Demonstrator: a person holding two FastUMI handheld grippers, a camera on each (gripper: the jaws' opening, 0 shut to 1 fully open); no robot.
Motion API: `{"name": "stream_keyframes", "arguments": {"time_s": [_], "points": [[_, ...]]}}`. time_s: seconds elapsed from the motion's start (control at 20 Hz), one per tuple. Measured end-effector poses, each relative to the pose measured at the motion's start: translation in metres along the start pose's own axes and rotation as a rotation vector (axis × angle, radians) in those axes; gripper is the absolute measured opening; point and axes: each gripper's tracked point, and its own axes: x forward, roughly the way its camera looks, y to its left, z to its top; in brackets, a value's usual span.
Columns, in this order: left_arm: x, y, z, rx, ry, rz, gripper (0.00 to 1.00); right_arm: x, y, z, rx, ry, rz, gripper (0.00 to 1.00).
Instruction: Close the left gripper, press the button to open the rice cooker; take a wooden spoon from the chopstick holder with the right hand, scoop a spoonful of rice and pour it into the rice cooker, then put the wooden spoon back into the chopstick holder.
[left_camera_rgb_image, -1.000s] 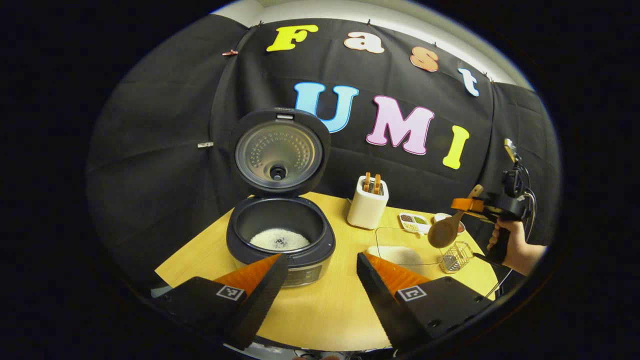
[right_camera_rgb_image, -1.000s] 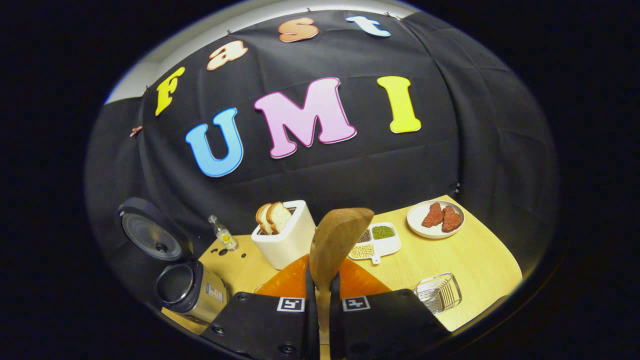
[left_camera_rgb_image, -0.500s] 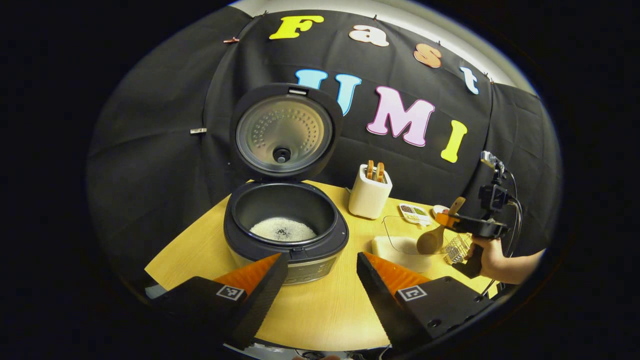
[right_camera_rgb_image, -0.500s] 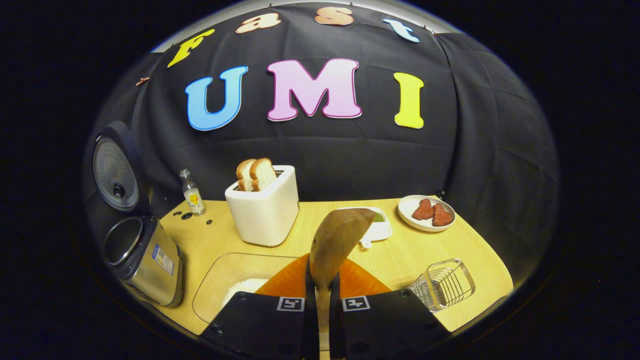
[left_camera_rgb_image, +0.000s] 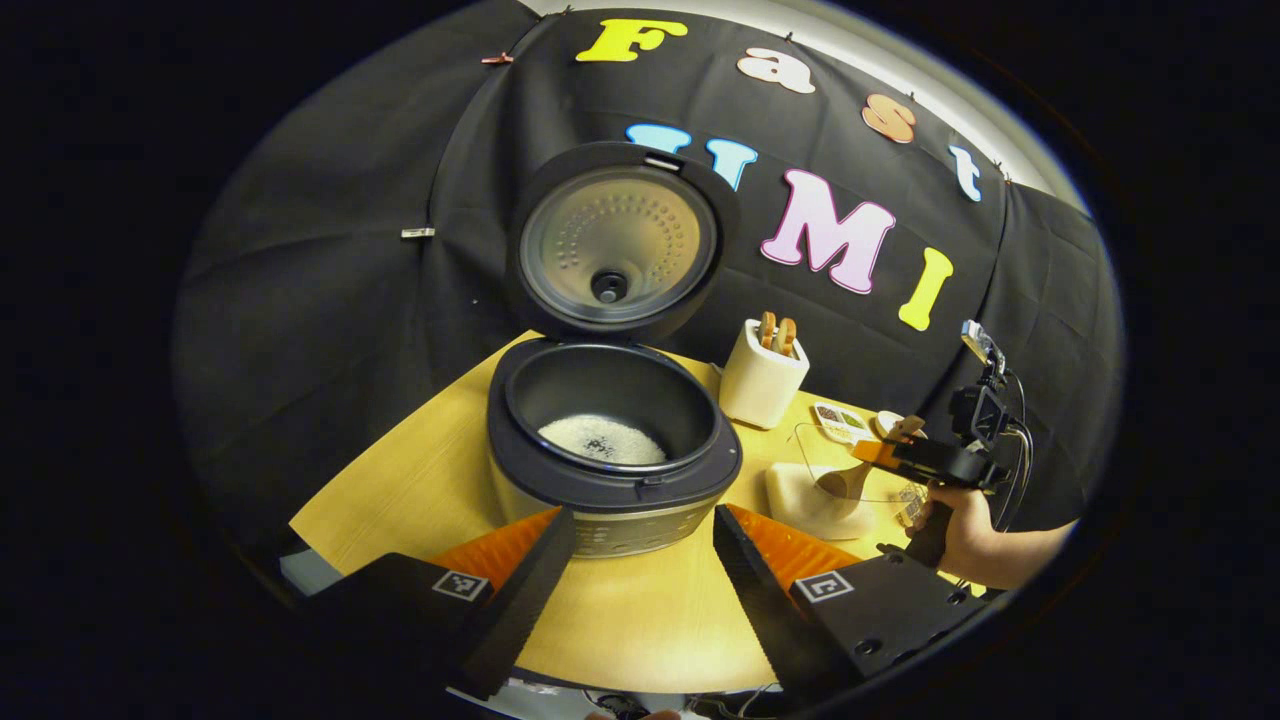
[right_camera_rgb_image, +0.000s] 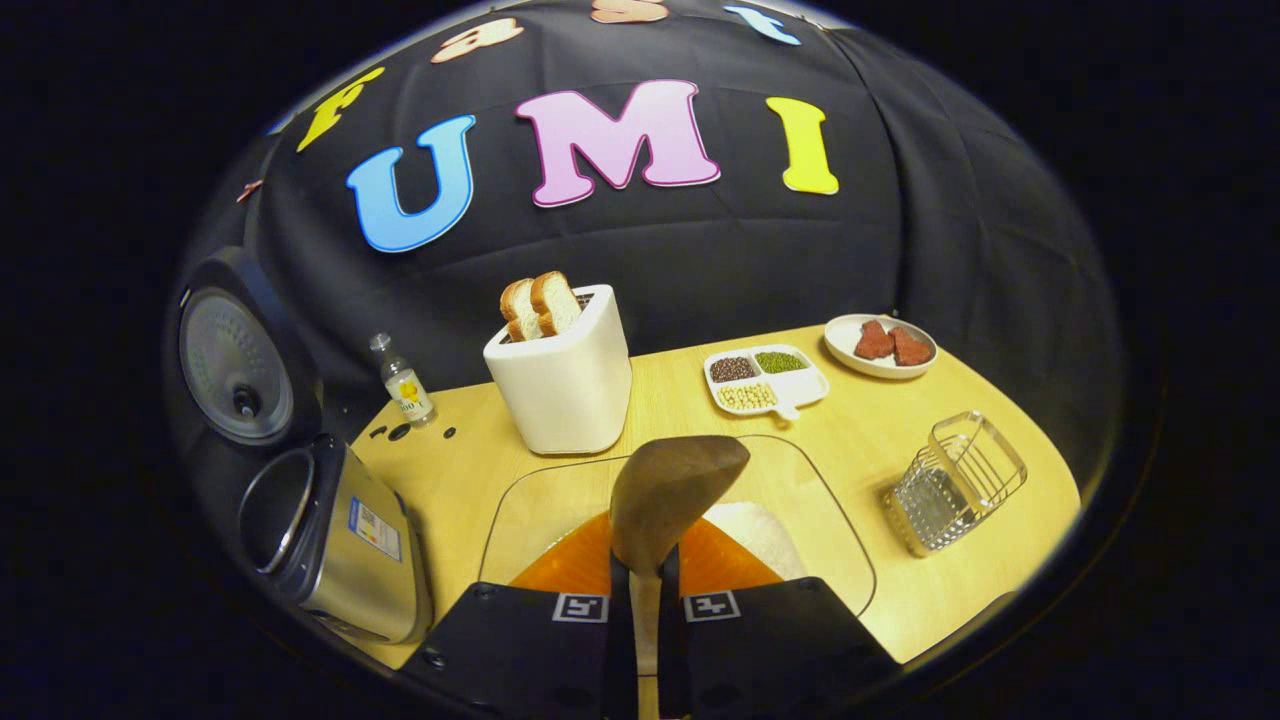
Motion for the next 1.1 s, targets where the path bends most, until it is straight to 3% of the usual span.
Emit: {"name": "stream_keyframes", "arguments": {"time_s": [0.4,0.6,0.8,1.1], "points": [[-0.013,0.023,-0.007,-0.015,0.012,0.012,0.95,-0.004,0.013,-0.002,0.29,0.107,0.009,0.13],[-0.016,0.014,0.002,-0.041,0.007,-0.02,0.95,-0.011,0.018,0.0,0.394,0.137,0.035,0.12],[-0.02,0.004,0.02,-0.055,-0.043,-0.045,0.95,-0.012,0.004,0.005,0.482,0.148,0.041,0.13],[-0.024,-0.004,0.026,-0.075,-0.029,-0.089,0.96,-0.022,-0.02,0.011,0.722,0.157,0.032,0.13]]}}
